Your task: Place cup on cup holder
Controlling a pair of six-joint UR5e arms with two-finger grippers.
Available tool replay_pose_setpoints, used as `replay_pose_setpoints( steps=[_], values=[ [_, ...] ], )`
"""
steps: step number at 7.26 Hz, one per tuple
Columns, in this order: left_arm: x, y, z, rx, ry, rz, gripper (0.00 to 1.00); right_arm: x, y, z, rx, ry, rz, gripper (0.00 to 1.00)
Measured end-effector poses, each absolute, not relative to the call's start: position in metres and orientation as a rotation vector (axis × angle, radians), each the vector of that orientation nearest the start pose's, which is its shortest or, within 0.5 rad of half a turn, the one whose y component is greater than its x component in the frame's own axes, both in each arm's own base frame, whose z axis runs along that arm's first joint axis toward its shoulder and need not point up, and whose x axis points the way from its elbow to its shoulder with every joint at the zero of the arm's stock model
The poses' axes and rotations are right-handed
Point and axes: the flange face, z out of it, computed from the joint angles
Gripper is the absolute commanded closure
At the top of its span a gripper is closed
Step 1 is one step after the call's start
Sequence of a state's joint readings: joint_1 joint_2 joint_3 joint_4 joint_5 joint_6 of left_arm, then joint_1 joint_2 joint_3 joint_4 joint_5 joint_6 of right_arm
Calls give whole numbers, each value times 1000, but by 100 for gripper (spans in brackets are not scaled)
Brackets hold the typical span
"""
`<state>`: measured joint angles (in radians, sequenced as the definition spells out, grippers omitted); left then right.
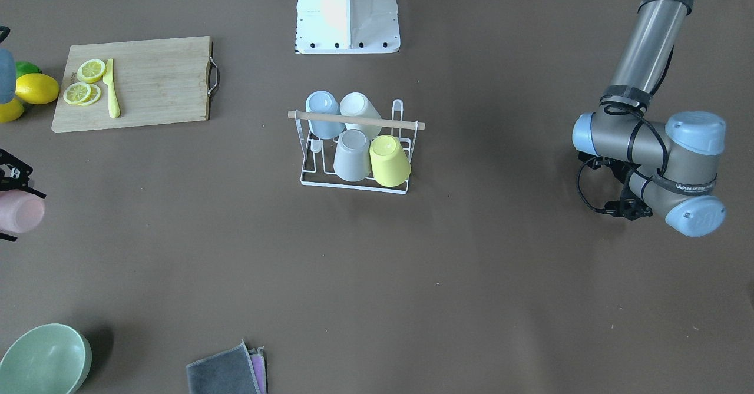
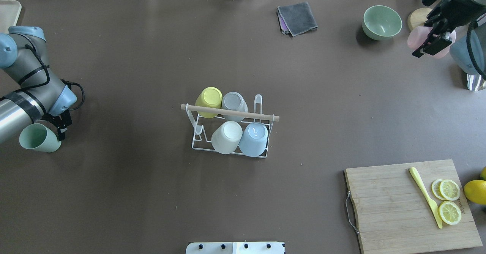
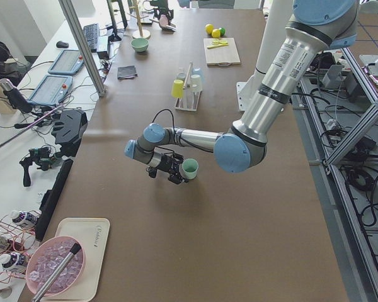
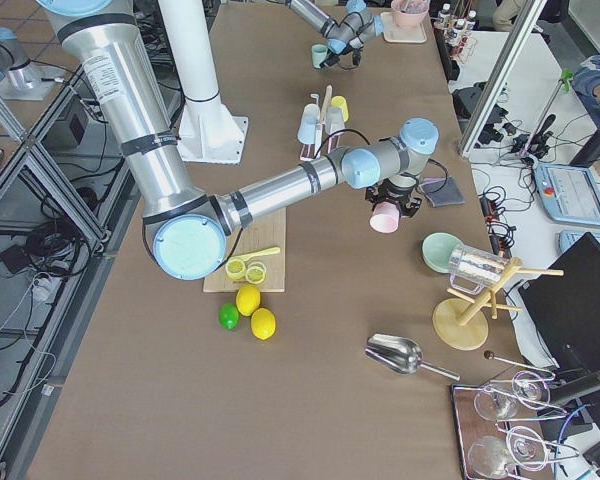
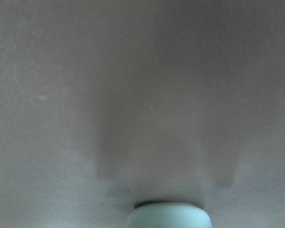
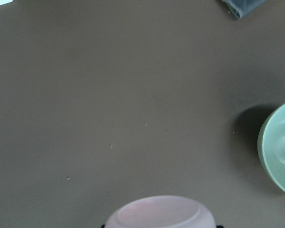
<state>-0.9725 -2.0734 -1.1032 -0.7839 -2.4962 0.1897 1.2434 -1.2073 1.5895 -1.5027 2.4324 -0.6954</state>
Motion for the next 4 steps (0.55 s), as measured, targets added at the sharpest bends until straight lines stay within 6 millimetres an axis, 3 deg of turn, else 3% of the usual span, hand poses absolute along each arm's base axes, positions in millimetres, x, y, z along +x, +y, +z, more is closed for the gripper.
replay_pose_setpoints(
  steps=[4],
  values=[
    [313, -548, 629, -884, 713, 352, 3, -137, -612, 403, 910, -856, -1121, 100]
  ],
)
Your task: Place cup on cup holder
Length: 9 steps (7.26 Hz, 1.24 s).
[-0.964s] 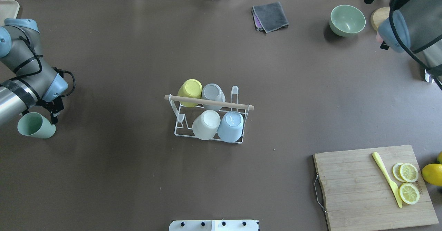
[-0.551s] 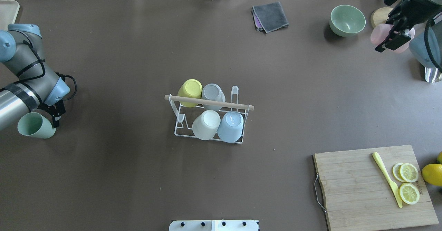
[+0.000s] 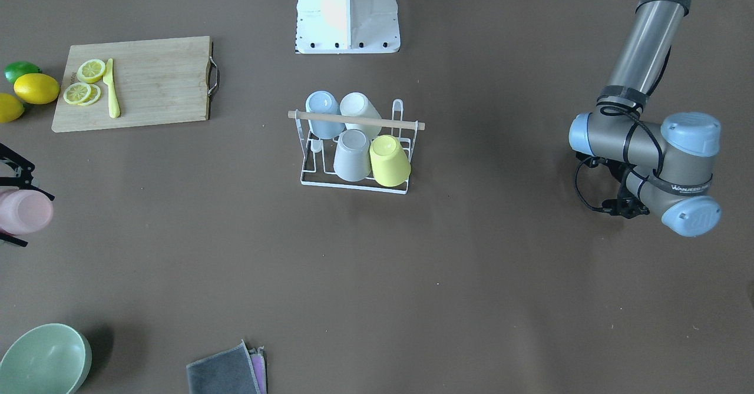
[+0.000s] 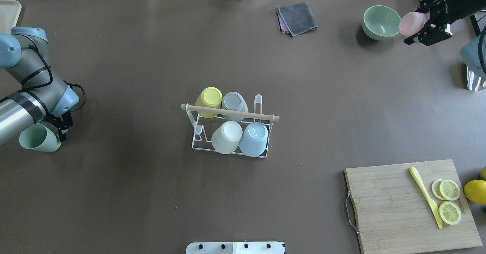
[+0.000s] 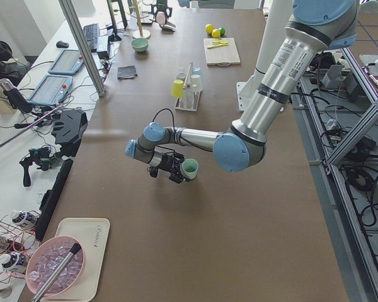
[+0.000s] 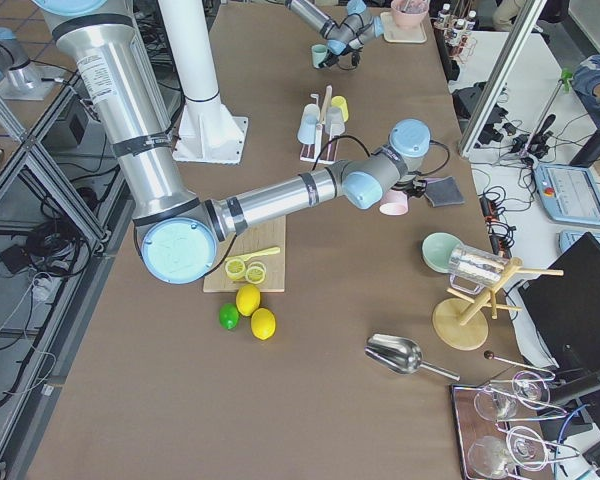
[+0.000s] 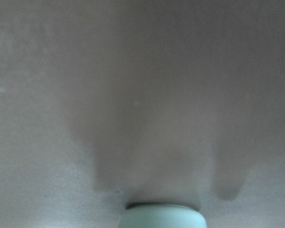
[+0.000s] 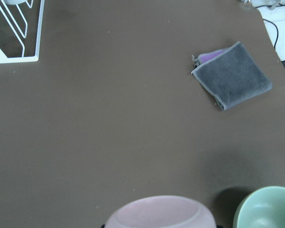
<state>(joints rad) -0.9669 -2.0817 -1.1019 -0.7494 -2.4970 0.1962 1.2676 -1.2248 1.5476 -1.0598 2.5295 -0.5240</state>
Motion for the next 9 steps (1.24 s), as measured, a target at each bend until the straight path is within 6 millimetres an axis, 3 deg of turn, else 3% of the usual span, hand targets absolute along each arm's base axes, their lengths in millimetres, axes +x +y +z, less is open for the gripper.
replay_pose_setpoints(
  steps=[1, 2, 3, 4, 6, 7, 9],
  values=[
    [313, -548, 627, -889, 711, 351, 19, -136, -610, 396, 963, -875, -1078, 100],
    [314, -548, 626, -893, 711, 354, 61, -135, -606, 390, 1011, -899, -1030, 100],
    [316, -547, 625, -896, 711, 362, 86, -134, -601, 382, 1055, -926, -982, 100],
    [321, -543, 624, -903, 706, 370, 100, -132, -597, 374, 1092, -949, -938, 100],
    [327, -537, 624, -924, 692, 375, 100, -138, -587, 361, 1179, -987, -832, 100],
    [328, -535, 621, -937, 683, 372, 100, -160, -578, 352, 1240, -1023, -757, 100],
    [327, -534, 609, -953, 668, 367, 100, -231, -553, 325, 1360, -1140, -600, 100]
  ],
)
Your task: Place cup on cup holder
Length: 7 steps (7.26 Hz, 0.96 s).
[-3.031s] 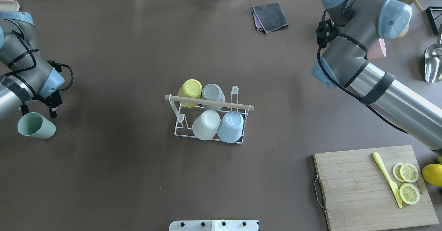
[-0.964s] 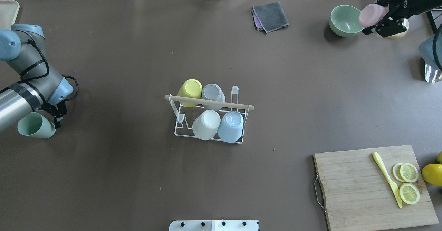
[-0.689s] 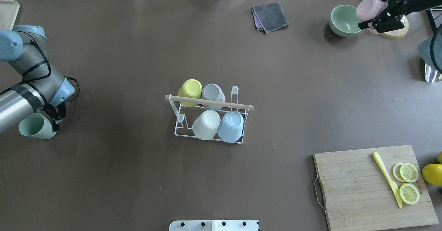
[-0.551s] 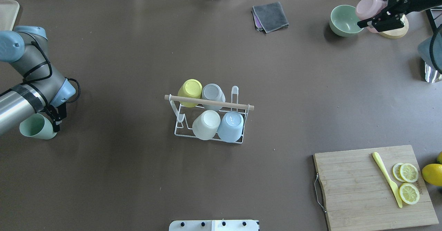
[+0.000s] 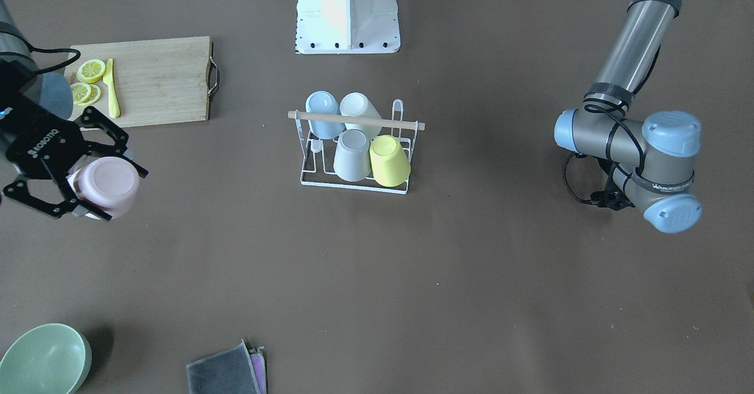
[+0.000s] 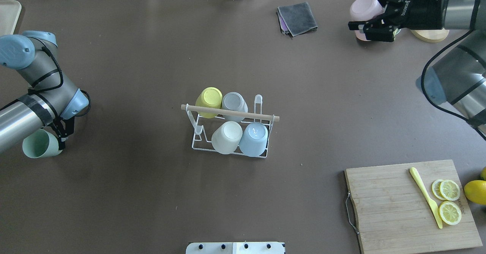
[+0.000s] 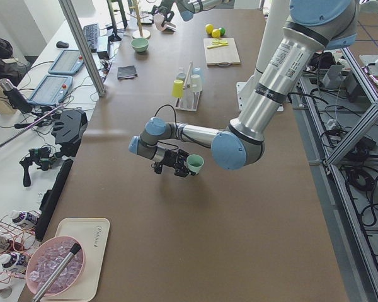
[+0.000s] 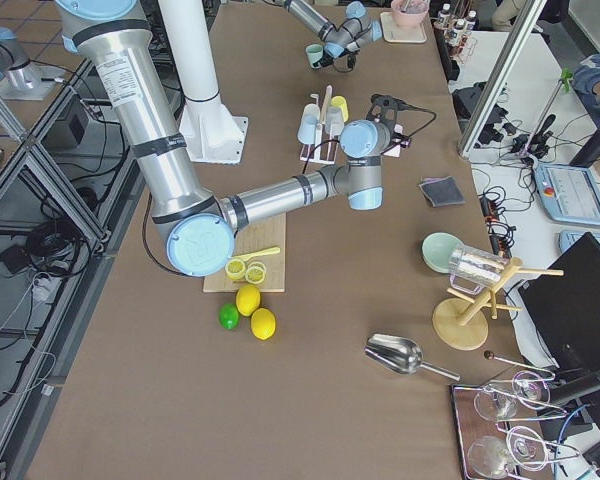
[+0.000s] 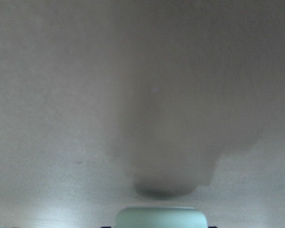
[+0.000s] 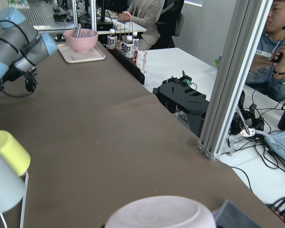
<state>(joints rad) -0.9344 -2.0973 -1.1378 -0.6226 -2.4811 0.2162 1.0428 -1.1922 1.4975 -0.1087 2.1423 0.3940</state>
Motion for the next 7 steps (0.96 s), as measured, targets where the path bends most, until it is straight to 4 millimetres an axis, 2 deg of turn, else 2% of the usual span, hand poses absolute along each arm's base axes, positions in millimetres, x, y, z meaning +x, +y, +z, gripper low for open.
replay_pose_setpoints(
  steps=[1, 3, 4, 6, 7],
  values=[
    [326, -533, 601, -957, 662, 367, 100, -258, -545, 304, 1391, -1208, -529, 100],
    [318, -536, 577, -942, 650, 377, 100, -290, -536, 266, 1413, -1330, -439, 100],
    [308, -543, 554, -905, 641, 397, 100, -305, -524, 261, 1423, -1404, -412, 100],
    [289, -552, 498, -773, 597, 486, 100, -335, -498, 268, 1440, -1545, -389, 100],
    [277, -558, 479, -688, 562, 534, 100, -348, -483, 271, 1444, -1619, -386, 100]
  ],
)
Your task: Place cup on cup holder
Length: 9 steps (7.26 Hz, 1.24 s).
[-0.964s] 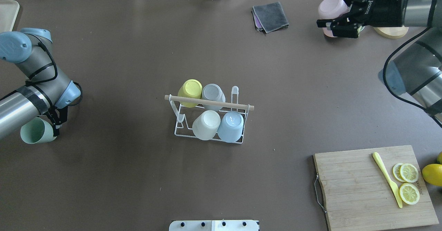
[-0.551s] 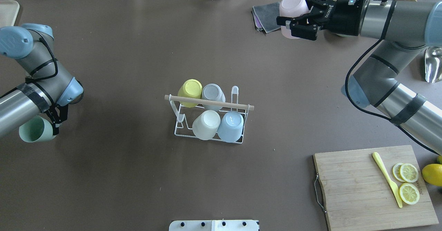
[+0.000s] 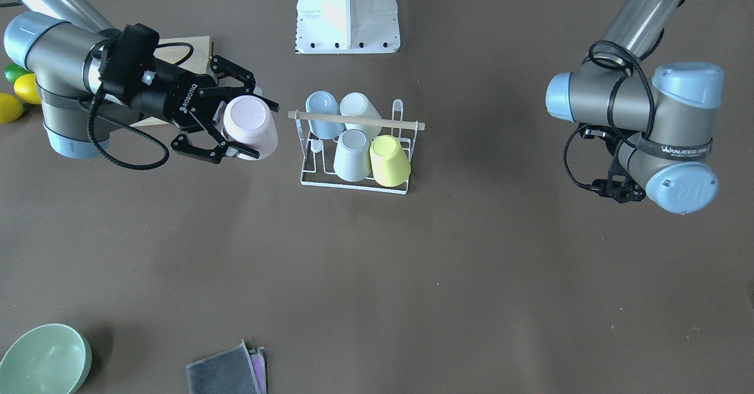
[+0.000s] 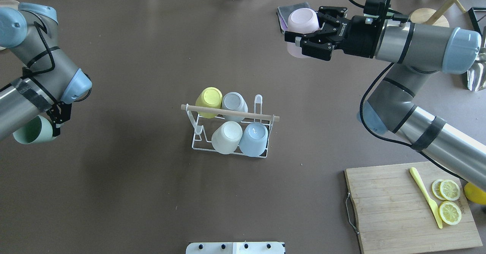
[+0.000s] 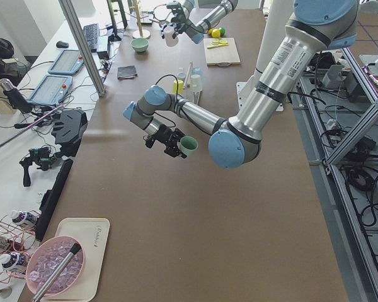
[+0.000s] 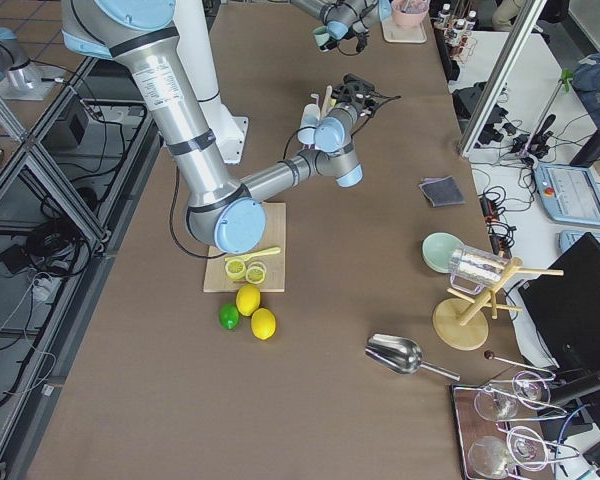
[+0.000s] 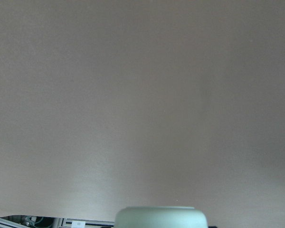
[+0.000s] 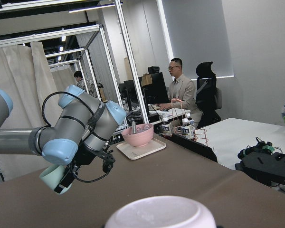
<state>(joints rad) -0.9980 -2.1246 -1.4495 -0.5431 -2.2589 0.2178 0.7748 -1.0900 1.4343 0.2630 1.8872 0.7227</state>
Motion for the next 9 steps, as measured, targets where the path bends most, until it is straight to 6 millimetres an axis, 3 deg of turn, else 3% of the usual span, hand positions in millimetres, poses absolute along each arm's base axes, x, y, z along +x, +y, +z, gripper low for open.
replay_pose_setpoints(
  steps=[2, 5, 7, 9],
  values=[
    [249, -573, 442, -482, 478, 619, 100, -367, -465, 278, 1446, -1733, -378, 100],
    [224, -580, 374, -69, 388, 725, 100, -415, -474, 297, 1463, -1752, -434, 100],
    [217, -574, 352, 211, 414, 756, 100, -446, -471, 301, 1472, -1717, -491, 100],
    [222, -573, 318, 446, 501, 701, 100, -463, -462, 305, 1477, -1697, -531, 100]
  ],
)
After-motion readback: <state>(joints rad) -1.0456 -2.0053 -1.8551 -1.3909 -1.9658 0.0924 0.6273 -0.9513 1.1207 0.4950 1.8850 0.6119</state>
